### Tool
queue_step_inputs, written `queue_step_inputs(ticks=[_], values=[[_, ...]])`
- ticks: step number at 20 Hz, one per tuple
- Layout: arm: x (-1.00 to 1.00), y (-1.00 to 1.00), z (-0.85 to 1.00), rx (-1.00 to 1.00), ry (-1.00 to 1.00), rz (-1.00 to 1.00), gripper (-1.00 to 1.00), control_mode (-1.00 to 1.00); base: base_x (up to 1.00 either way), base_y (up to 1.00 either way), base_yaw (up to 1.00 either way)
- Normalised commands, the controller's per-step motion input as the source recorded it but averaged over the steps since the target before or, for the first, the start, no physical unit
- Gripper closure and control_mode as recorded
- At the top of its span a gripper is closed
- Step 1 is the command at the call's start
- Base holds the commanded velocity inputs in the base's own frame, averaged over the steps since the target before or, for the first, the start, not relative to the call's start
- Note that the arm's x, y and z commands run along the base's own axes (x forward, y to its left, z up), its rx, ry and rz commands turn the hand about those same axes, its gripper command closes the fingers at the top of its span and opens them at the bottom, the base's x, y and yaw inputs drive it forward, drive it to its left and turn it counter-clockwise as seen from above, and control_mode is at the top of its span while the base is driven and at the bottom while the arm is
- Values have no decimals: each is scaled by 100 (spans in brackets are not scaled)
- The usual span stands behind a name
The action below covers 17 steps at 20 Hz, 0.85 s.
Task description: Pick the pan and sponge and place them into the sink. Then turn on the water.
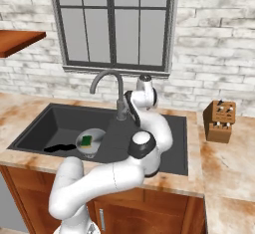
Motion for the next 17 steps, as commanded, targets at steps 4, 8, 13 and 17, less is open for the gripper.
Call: queue_step_inputs(ticks=[4, 8, 13, 17], values=[[0, -100, -100, -12, -14, -49, -100, -100, 0, 0, 0], [0, -100, -100, -12, -18, -47, -100, -100, 0, 0, 0], [9, -97, -89, -5, -11, -42, -100, -100, 0, 0, 0], [38, -69, -28, 3, 0, -12, -100, -100, 0, 0, 0]])
